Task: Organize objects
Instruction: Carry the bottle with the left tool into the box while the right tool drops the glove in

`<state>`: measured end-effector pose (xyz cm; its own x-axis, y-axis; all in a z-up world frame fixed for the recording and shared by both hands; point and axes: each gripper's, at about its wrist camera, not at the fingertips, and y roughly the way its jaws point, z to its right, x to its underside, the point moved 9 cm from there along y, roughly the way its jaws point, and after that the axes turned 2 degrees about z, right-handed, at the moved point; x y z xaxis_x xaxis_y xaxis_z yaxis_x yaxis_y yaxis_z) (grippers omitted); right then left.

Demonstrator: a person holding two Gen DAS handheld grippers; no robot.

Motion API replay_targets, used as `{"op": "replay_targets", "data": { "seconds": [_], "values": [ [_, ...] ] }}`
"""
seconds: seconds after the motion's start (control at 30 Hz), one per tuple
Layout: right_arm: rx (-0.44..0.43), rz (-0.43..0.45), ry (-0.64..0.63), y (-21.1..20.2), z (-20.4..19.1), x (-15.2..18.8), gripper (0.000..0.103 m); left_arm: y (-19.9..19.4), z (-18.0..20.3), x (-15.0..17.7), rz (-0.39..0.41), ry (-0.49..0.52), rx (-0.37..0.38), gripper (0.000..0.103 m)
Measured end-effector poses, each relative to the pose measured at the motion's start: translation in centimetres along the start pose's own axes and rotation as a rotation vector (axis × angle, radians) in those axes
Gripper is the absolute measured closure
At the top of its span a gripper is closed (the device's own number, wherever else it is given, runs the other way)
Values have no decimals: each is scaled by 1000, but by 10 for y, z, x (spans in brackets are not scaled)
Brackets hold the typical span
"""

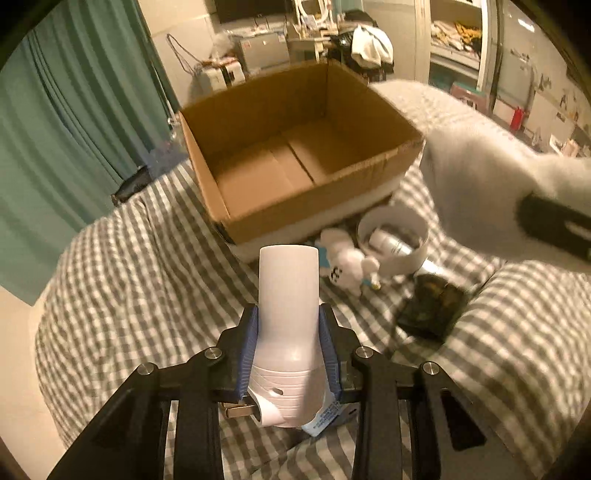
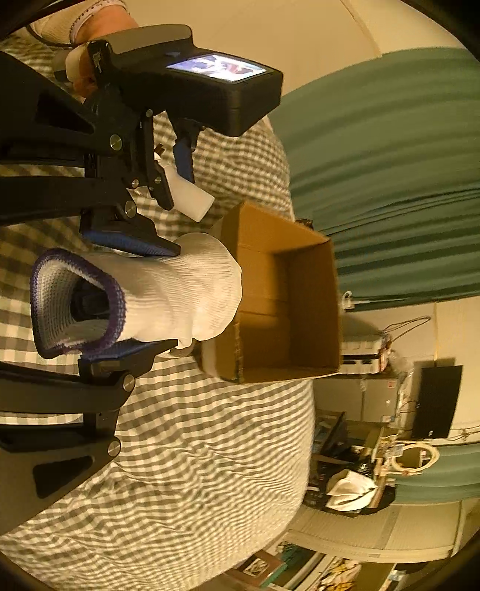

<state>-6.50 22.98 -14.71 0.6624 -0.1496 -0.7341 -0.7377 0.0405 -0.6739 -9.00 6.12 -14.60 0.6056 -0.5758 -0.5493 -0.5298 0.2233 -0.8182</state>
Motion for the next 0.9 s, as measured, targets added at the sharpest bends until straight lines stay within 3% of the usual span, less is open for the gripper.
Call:
{"op": "replay_targets", "data": {
  "seconds": [0.3, 0.5, 0.73, 0.9],
  "values": [
    [-2, 66, -45, -33, -16, -20, 62, -40, -17, -39, 65, -52, -22, 71],
    [3, 98, -62, -33, -15, -44, 62, -44, -28, -69, 100, -72, -20, 71],
    [-2, 103, -60, 1, -7, -85, 62, -21, -45, -109, 121, -106, -3, 71],
    [-16, 75, -23, 48, 6, -109, 62, 13, -55, -131, 110, -129, 7, 71]
  ]
}}
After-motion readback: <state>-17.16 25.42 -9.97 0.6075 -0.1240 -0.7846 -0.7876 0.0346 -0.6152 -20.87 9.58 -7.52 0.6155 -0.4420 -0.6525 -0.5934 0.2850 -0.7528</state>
